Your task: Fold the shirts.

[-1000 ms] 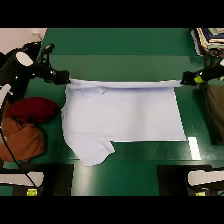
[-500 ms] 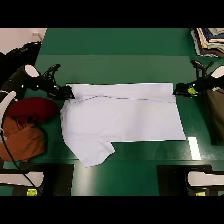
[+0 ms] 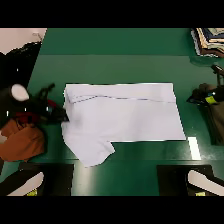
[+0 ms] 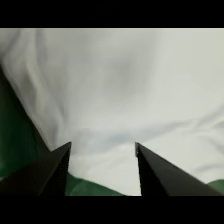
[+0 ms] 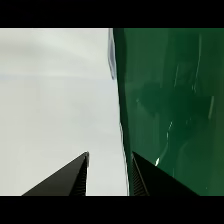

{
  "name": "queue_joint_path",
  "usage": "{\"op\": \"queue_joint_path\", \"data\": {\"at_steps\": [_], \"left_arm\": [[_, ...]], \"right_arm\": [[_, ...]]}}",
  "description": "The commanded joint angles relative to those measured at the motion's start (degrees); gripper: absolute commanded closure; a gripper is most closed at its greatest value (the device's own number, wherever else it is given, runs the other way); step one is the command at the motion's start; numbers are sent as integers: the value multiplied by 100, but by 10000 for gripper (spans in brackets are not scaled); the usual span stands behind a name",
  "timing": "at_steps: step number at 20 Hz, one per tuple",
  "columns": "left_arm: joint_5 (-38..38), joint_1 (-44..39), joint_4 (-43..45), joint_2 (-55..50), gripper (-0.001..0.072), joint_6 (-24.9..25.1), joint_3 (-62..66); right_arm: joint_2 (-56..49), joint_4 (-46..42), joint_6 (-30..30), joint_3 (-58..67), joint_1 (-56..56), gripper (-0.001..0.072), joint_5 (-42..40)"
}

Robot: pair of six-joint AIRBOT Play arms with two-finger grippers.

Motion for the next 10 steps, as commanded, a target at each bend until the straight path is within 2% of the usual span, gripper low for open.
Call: {"op": "queue_joint_path", "data": {"at_steps": [1,4,10], "left_arm": [[-188,-46,-339,1294,219,-520,-1497],[-168,-46,-859,1775,222,-542,-2103],[188,-46,-966,1812,221,-544,-2522]], "right_arm": [[551,9,-85,-516,-291,388,-120],[581,11,-101,-498,-297,388,-120],[575,466,-160,-413,-293,389,-192]]}}
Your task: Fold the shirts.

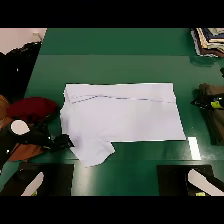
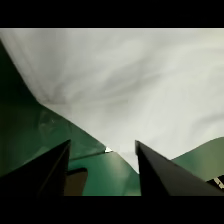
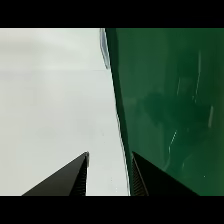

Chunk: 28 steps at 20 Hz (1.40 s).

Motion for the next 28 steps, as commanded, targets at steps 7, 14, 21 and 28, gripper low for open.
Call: {"op": "queue_joint_path", "data": {"at_steps": [7,14,21,28], "left_arm": [[903,-2,-415,87,221,-15,-656],[1484,-2,-1351,87,682,382,-658],[979,-2,-1617,87,682,1088,-658],[1257,-2,-1617,87,682,1088,-658]], "right_arm": [[24,212,-33,2,-7,389,13],[35,149,-59,-55,-212,389,619],[39,160,-208,-1646,-1880,262,1045],[39,144,-352,-2533,-1779,266,625]]}}
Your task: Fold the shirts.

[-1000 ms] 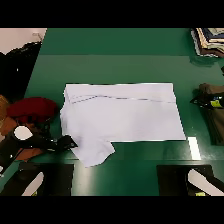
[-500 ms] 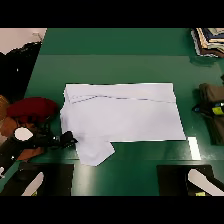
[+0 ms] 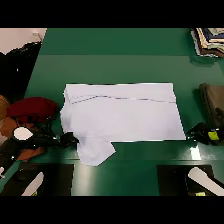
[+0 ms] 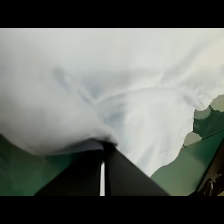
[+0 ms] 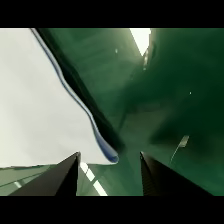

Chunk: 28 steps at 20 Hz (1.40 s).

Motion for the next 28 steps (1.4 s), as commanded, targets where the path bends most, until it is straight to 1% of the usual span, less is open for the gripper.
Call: {"op": "queue_joint_path", "data": {"at_steps": [1,2,3,4,5,6,7,9,10,13,16,18,20,22,26,28], "left_arm": [[61,-2,-15,7,682,39,-2],[55,-2,-13,7,683,42,-2],[52,-2,-13,7,682,52,-2],[50,-2,-15,7,682,103,-2],[37,0,-11,7,682,153,-2],[-4,0,4,7,683,195,0],[-85,-2,55,9,683,199,11],[-396,-2,345,72,684,179,214],[-533,-2,538,190,685,81,352],[-1193,-2,1137,743,685,-444,745],[-1989,-2,1147,1370,684,-979,925],[-2234,-2,975,1488,684,-1067,1272],[-1956,0,1012,1309,684,-1038,1812],[-1403,0,1182,844,684,-778,2337],[-415,0,1320,-868,683,-190,3206],[76,0,1318,-1884,683,-105,3679]], "right_arm": [[-11,-2,-26,-295,262,266,-256],[-20,0,-7,-289,398,266,-284],[-20,0,17,-289,531,315,-306],[-20,2,17,-289,638,337,-330],[-17,0,13,-289,737,410,-339],[-17,0,13,-289,804,561,-328],[-11,-4,9,-282,859,697,-289],[4,-50,9,-170,901,699,-48],[61,-212,9,-66,898,699,125],[664,-822,13,212,896,700,529],[1408,-1161,17,382,898,700,894],[1600,-1145,153,608,905,700,951],[1443,-1038,190,992,1062,700,916],[973,-1008,293,1473,1445,700,726],[-323,-1008,485,2516,2184,700,321],[-1034,-999,542,3099,2420,700,232]]}}
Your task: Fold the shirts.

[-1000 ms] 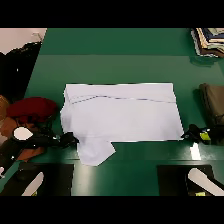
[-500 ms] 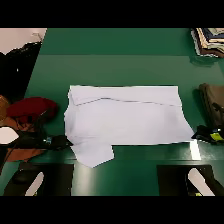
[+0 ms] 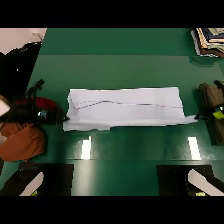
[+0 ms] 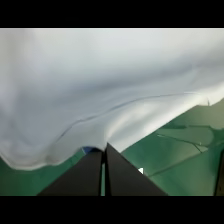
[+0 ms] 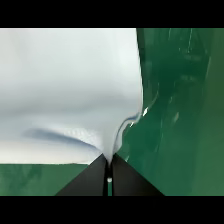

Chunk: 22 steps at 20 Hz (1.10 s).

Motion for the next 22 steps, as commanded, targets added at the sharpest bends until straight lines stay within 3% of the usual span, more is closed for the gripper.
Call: {"op": "queue_joint_path", "data": {"at_steps": [1,6,11,12,13,14,18,19,20,21,22], "left_arm": [[918,2,68,-1624,682,291,870],[1084,2,66,-3464,682,380,2288],[1394,2,66,-3807,680,372,2911],[1351,2,66,-3807,639,374,3008],[1285,2,59,-3807,367,369,3095],[1187,2,55,-3807,166,367,3187],[664,0,26,-3788,169,376,3501],[612,0,-70,-3779,223,376,3501],[549,0,-138,-3779,496,400,3501],[503,0,-214,-3781,686,509,3501],[507,-35,-269,-3781,681,570,3501]], "right_arm": [[-1152,4,205,1016,470,700,-267],[-2516,20,323,2402,737,699,-291],[-3434,1152,411,3501,520,696,-284],[-3558,1438,389,3692,437,602,-278],[-3652,1617,387,3845,352,341,-219],[-3733,1674,387,3982,254,244,-70],[-3799,1648,61,3919,-162,244,533],[-3799,1648,24,3773,-264,244,640],[-3799,1650,-63,3580,-387,244,678],[-3799,1676,-153,3340,-487,244,651],[-3801,1674,-210,3093,-566,244,601]]}}
